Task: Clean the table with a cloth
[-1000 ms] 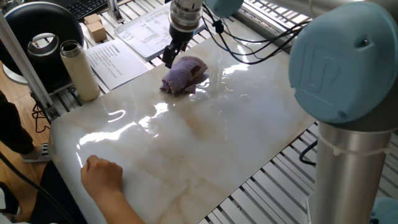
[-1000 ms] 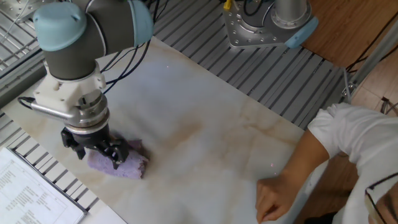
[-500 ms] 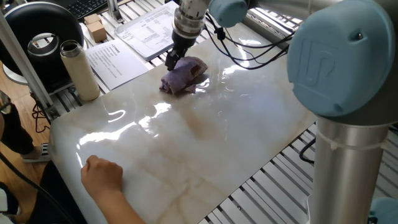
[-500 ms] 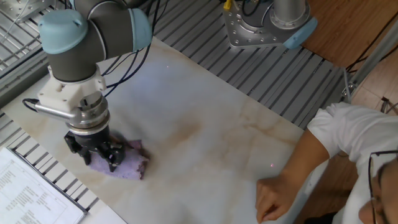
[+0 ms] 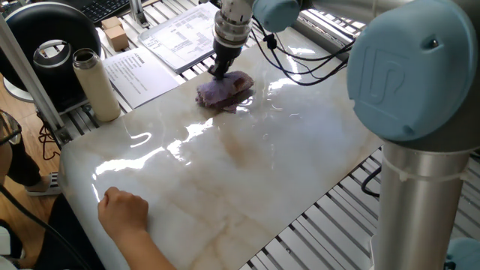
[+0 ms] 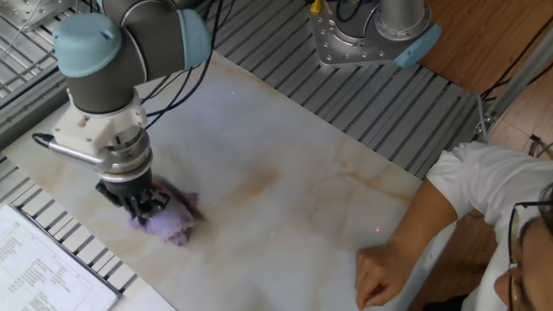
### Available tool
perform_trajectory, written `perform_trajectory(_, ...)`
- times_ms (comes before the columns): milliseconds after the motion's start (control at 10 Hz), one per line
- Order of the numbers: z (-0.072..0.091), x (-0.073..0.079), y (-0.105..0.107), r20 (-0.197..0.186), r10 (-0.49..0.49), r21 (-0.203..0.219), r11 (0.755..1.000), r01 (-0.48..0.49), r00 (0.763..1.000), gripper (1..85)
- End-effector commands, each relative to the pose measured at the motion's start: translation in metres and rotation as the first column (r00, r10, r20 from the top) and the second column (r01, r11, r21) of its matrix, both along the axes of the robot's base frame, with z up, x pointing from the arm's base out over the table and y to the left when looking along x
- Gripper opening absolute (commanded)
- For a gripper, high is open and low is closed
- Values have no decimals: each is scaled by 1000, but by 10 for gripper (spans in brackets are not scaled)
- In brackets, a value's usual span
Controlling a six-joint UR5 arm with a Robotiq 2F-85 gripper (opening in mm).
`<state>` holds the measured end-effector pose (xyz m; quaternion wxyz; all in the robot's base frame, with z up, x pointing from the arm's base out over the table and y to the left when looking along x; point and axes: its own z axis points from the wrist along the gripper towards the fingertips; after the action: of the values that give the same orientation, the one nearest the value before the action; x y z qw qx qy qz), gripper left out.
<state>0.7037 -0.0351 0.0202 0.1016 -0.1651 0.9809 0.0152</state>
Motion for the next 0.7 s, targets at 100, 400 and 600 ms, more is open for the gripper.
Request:
perform_trajectory(100, 32, -37, -9, -103, -89, -35, 996, 86, 991, 13)
perform_trajectory(400, 62, -44, -23, -142, -60, -29, 998, 56, 988, 13)
perform_trajectory(600, 69, -27, -34, -131, -15, -43, 999, 9, 991, 13)
